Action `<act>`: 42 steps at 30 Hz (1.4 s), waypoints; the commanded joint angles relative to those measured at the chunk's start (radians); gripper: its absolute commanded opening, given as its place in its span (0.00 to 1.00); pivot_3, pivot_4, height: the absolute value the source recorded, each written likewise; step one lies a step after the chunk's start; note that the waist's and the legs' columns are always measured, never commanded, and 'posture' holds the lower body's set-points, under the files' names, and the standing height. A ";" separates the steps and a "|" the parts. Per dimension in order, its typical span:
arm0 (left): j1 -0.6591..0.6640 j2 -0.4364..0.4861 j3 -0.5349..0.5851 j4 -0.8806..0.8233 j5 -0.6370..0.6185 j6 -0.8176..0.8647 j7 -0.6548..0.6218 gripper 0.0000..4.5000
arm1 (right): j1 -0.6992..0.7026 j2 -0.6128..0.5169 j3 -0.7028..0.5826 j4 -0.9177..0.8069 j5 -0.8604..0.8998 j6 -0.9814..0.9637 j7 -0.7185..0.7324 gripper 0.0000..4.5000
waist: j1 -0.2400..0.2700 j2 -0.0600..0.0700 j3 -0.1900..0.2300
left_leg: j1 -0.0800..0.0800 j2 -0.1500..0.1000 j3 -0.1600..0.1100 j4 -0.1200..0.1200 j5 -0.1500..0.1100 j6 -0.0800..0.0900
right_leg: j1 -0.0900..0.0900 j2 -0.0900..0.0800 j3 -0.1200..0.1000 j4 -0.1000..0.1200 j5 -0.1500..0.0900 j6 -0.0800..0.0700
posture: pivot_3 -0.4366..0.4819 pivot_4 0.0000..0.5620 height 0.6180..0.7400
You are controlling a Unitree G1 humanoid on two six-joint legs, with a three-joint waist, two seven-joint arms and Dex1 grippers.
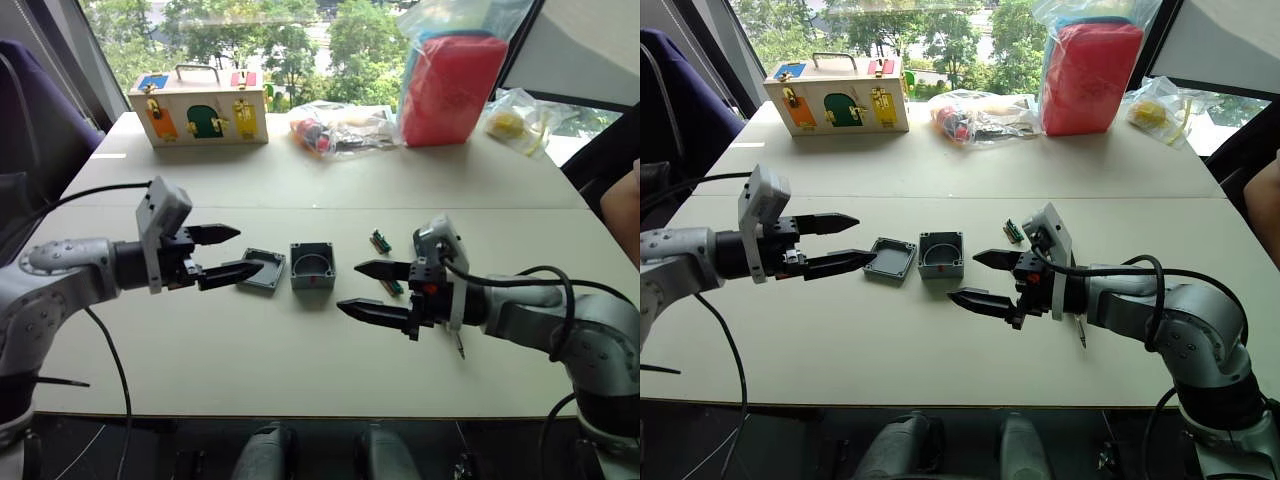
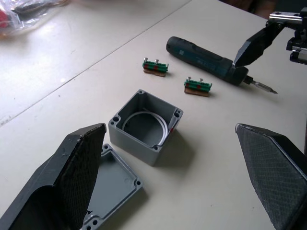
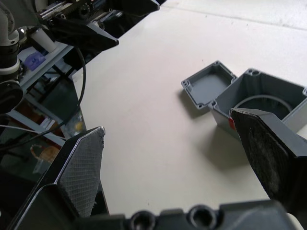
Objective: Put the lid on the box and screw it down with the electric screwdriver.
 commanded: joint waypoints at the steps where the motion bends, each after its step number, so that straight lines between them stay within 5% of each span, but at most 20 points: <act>1: -0.199 -0.048 -0.272 0.120 0.225 -0.144 -0.198 0.99 | 0.007 -0.021 0.031 -0.063 -0.102 -0.034 -0.028 1.00 | 0.005 0.000 0.000 | 0.000 0.000 0.001 0.001 0.000 0.000 | 0.000 0.001 0.000 0.000 0.000 0.000 | 0.48 0.27 1.00; 4: -0.320 -0.128 -0.451 0.249 0.374 -0.243 -0.331 0.99 | 0.088 -0.056 0.073 -0.111 -0.199 -0.060 -0.027 1.00 | 0.011 0.000 0.000 | -0.002 0.001 0.002 0.006 -0.004 0.008 | 0.000 0.005 0.001 0.001 0.000 0.000 | 0.48 0.27 1.00; 10: -0.390 -0.240 -0.605 0.456 0.572 -0.414 -0.466 0.99 | 0.257 -0.088 0.115 -0.205 -0.333 -0.116 -0.027 1.00 | 0.007 -0.001 0.000 | -0.004 0.002 0.005 0.012 -0.007 0.013 | -0.001 0.007 0.004 0.001 0.004 0.007 | 0.48 0.27 1.00; 27: -0.396 -0.460 -0.611 0.741 0.793 -0.632 -0.519 0.99 | 0.317 0.023 0.100 -0.283 -0.377 -0.089 -0.142 1.00 | 0.011 -0.001 0.001 | -0.004 0.002 0.004 0.013 -0.007 0.013 | -0.001 0.007 0.004 0.003 0.004 0.008 | 0.48 0.27 1.00; 38: -0.394 -0.489 -0.588 0.761 0.840 -0.663 -0.535 0.07 | 0.283 0.060 0.103 -0.284 -0.371 -0.054 -0.170 1.00 | 0.009 -0.001 0.001 | -0.004 0.003 0.003 0.013 -0.007 0.013 | -0.001 0.007 0.004 0.003 0.004 0.008 | 0.48 0.27 1.00; 42: -0.395 -0.490 -0.585 0.766 0.853 -0.674 -0.547 0.02 | 0.280 0.065 0.102 -0.285 -0.367 -0.042 -0.170 1.00 | 0.011 -0.001 0.001 | -0.004 0.003 0.003 0.013 -0.007 0.013 | -0.001 0.007 0.004 0.003 0.004 0.008 | 0.48 0.27 1.00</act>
